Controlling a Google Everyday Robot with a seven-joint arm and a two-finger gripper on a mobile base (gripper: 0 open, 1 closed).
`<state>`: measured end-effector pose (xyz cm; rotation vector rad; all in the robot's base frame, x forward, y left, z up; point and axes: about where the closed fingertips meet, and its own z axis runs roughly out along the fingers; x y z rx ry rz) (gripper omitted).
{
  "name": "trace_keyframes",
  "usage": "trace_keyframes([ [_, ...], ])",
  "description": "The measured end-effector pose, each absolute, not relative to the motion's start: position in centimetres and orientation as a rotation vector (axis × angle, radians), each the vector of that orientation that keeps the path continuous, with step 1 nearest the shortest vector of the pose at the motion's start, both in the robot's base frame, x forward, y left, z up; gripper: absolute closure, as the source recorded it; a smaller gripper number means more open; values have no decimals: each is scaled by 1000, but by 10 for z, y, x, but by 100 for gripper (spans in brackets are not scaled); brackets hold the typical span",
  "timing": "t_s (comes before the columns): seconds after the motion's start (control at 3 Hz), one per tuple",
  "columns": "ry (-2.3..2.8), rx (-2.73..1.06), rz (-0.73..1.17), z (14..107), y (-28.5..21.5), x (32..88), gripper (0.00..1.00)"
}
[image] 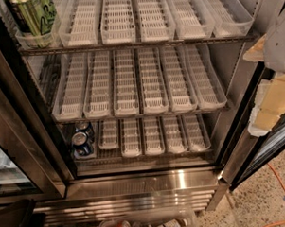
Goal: Pick green can from top shelf of fridge
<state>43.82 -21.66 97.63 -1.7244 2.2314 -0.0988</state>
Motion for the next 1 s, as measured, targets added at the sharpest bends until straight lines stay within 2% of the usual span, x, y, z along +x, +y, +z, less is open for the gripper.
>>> trace_keyframes([
  [0.67, 2223, -1680, -86, 978, -212, 437, 0],
  [1.0, 2098, -1670, -31, 982, -172, 422, 0],
])
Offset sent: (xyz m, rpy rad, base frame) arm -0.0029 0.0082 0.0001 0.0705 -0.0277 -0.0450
